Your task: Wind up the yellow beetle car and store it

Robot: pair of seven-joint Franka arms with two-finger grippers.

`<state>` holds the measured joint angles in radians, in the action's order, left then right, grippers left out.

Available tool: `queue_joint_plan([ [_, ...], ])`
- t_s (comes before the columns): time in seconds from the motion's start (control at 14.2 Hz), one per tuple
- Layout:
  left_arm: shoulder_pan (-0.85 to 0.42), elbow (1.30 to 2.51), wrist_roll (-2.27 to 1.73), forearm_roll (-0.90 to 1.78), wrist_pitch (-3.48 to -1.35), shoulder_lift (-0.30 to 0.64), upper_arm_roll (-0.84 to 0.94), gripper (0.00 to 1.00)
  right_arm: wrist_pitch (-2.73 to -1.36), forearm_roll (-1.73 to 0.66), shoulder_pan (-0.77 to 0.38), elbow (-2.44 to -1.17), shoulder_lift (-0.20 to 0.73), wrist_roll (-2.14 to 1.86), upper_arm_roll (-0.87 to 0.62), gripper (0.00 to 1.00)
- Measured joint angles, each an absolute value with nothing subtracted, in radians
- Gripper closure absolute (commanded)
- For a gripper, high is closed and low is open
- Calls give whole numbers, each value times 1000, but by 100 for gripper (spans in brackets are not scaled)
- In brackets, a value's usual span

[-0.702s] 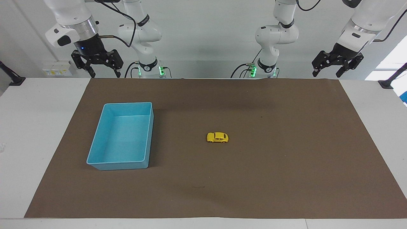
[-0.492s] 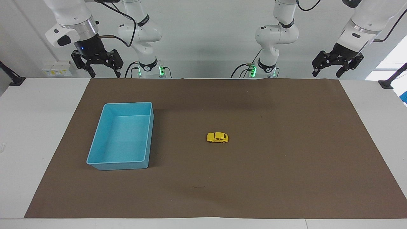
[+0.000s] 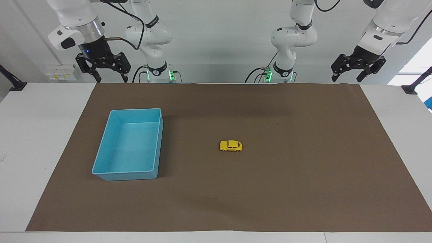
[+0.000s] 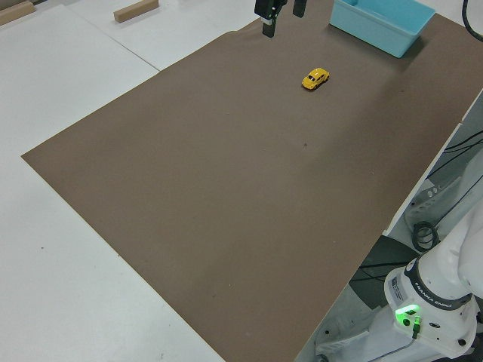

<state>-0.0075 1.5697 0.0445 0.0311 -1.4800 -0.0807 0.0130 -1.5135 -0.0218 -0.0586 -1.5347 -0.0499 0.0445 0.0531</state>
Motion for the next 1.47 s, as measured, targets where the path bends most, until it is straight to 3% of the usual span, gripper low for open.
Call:
queue_joint_plan([
  [0.63,-34,1657,-7,31,-1585,-61,23,0,-1514,-22,-59,-1535,-50,44,53,0],
  [1.47,-196,1757,-726,40,-1756,-28,30,0,-1514,-22,-59,-1535,-50,44,53,0],
])
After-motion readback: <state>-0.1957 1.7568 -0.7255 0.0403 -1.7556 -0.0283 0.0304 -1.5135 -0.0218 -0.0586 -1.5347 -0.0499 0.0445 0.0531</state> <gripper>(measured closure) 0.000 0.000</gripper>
